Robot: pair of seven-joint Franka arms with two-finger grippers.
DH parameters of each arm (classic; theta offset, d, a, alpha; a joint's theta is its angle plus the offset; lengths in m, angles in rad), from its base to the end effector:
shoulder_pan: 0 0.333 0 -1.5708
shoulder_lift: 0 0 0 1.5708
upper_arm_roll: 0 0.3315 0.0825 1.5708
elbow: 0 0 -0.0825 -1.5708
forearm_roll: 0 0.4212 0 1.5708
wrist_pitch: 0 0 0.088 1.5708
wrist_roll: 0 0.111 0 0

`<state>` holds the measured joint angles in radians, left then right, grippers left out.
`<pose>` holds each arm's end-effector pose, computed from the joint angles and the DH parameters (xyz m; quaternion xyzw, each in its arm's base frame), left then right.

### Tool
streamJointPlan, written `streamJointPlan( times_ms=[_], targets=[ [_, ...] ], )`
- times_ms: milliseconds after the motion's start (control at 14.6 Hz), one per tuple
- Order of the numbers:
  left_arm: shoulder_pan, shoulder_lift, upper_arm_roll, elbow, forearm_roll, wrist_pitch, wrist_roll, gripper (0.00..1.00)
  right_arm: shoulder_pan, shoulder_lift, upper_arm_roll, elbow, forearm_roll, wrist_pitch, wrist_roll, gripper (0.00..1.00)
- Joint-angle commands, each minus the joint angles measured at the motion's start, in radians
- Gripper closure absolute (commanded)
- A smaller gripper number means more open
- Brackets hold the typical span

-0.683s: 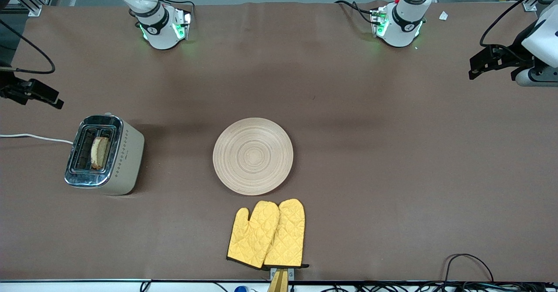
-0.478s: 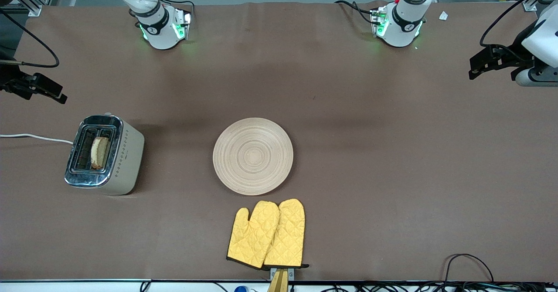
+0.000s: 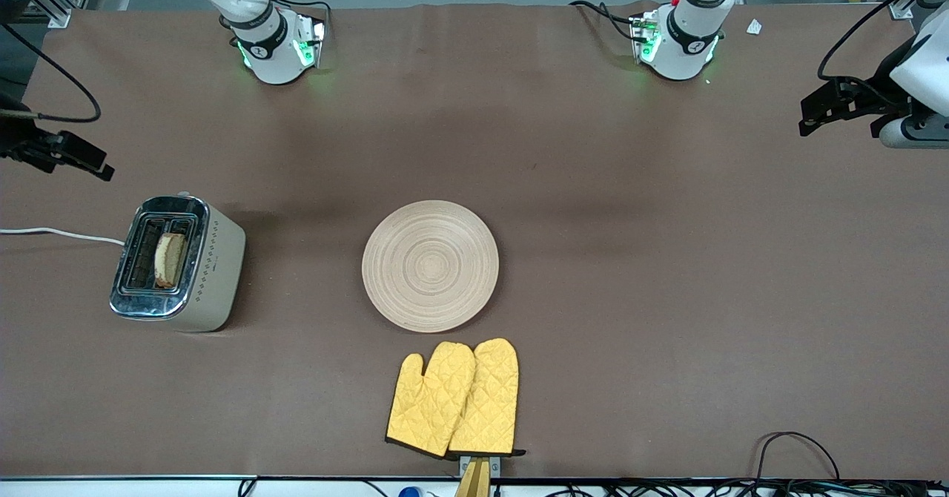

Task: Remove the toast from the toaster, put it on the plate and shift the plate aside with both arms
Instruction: 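Lower the right gripper onto the toast slice in the toaster and grasp it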

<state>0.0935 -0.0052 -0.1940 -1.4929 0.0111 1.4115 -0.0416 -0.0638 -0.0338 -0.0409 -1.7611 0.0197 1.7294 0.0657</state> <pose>0.5702 -0.0565 0.6647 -0.9988 0.0287 0.0376 0.0087 0.5853 -0.0599 0.5721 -0.9962 0.0866 -0.0012 0.0104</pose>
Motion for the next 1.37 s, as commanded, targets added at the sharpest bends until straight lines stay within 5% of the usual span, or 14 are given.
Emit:
streamJointPlan(
  times_ms=[0, 615, 683, 751, 820, 956, 1298],
  targets=[
    [0.008, 0.036, 0.001, 0.013, -0.003, 0.003, 0.008, 0.0, -0.005, 0.112, 0.006, -0.008, 0.008, 0.082, -0.009, 0.0],
    [0.008, 0.06, 0.005, 0.01, 0.0, 0.037, -0.017, 0.0, 0.001, 0.319, 0.006, -0.006, -0.021, 0.214, -0.012, 0.03],
    [0.008, 0.06, 0.005, 0.01, -0.002, 0.037, -0.018, 0.0, 0.001, 0.322, 0.007, -0.006, -0.021, 0.214, -0.012, 0.25],
    [0.006, 0.06, 0.005, 0.01, -0.003, 0.037, -0.02, 0.0, 0.004, 0.324, 0.007, -0.006, -0.021, 0.213, -0.012, 0.7],
    [0.006, 0.06, 0.005, 0.01, -0.003, 0.037, -0.018, 0.0, 0.016, 0.325, 0.007, -0.006, -0.021, 0.213, -0.01, 0.9],
    [0.006, 0.06, 0.005, 0.01, -0.003, 0.035, -0.014, 0.0, 0.013, 0.345, 0.007, -0.006, -0.021, 0.217, -0.009, 1.0],
    [0.008, 0.062, 0.005, 0.01, -0.002, 0.035, 0.005, 0.0, 0.004, 0.356, 0.007, 0.034, -0.02, 0.211, -0.007, 1.0]
  ],
)
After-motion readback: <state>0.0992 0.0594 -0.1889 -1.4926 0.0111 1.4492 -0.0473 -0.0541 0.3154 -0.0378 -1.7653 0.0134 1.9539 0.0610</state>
